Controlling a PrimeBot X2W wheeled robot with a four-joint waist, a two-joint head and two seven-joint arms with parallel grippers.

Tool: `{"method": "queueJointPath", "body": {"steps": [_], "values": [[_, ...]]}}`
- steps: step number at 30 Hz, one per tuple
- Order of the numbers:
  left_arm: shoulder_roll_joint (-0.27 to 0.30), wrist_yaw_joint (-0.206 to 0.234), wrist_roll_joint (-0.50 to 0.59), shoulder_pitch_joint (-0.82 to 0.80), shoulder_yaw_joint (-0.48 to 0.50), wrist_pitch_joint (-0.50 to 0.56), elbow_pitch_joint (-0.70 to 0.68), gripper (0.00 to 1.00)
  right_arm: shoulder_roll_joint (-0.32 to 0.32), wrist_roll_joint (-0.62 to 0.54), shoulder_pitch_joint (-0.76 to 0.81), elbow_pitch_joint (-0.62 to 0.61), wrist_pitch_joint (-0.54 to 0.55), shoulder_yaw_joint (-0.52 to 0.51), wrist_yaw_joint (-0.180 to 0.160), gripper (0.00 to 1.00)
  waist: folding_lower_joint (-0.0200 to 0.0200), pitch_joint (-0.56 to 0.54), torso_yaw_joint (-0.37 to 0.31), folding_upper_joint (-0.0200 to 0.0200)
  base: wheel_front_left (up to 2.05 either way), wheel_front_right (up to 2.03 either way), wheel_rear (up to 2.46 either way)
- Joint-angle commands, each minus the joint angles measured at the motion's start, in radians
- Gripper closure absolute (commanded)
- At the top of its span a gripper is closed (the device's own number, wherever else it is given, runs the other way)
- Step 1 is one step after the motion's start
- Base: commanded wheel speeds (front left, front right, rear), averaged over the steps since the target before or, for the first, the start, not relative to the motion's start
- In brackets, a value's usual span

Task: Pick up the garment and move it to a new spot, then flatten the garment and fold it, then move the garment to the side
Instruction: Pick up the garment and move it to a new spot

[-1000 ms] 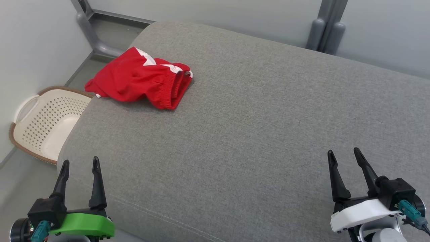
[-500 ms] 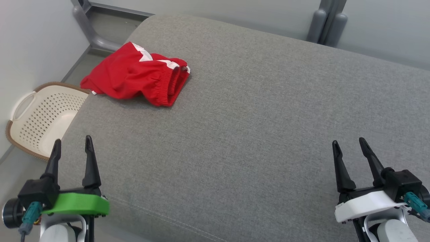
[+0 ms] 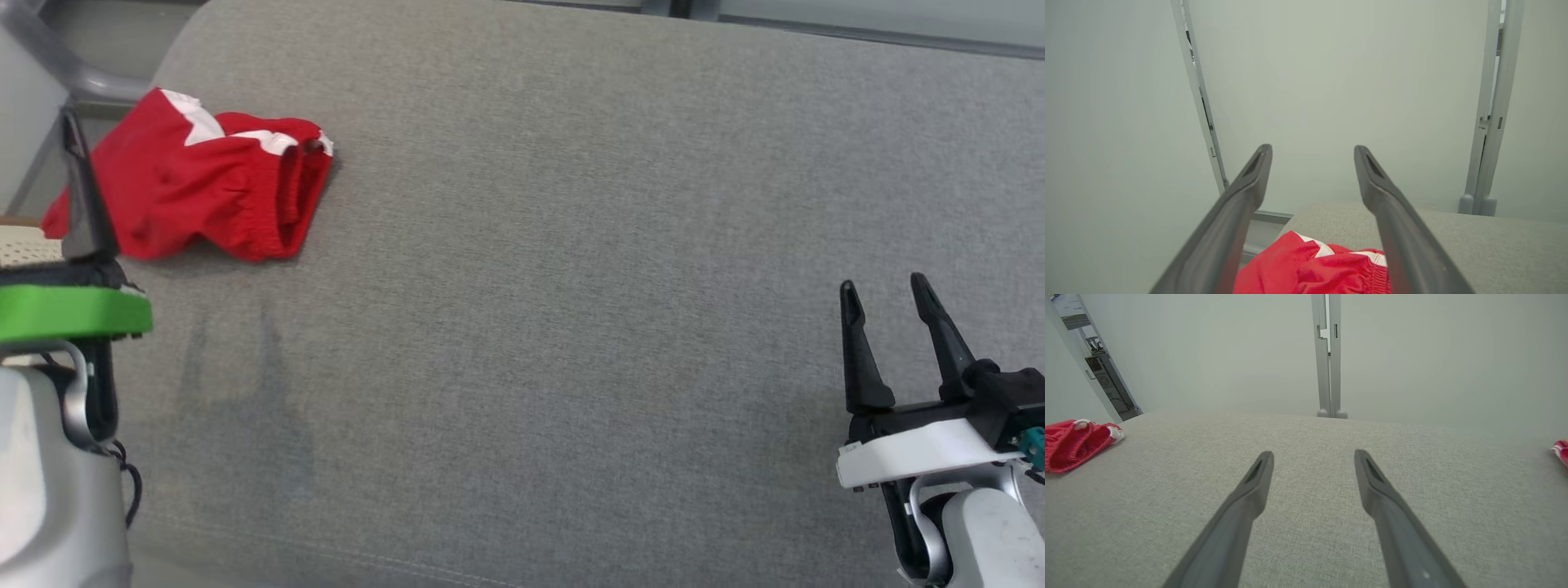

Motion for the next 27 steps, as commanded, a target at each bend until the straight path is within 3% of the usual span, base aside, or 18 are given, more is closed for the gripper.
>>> {"method": "queueJointPath", "body": {"steps": [1, 13, 22, 27], "values": [[0.018, -0.002, -0.012, -0.044, -0.001, 0.0, 0.007, 0.0, 0.0, -0.007, -0.021, -0.011, -0.003, -0.007, -0.002, 0.0, 0.0, 0.104, -0.108, 0.0, 0.0, 0.0, 0.0], [0.159, -0.001, -0.101, -0.266, -0.019, 0.049, 0.246, 0.0, 0.031, -0.016, -0.05, -0.051, -0.007, -0.045, -0.002, 0.0, 0.0, 0.214, -0.244, 0.0, 0.0, 0.0, 0.0], [0.213, -0.001, -0.169, -0.306, -0.051, 0.172, 0.451, 0.0, 0.042, -0.021, -0.064, -0.063, -0.008, -0.055, -0.002, 0.0, 0.0, 0.248, -0.269, 0.0, 0.0, 0.0, 0.0], [0.225, -0.001, -0.215, -0.311, -0.057, 0.302, 0.57, 0.0, 0.045, -0.021, -0.069, -0.067, -0.008, -0.055, -0.002, 0.0, 0.0, 0.255, -0.268, 0.0, 0.0, 0.0, 0.0]]}}
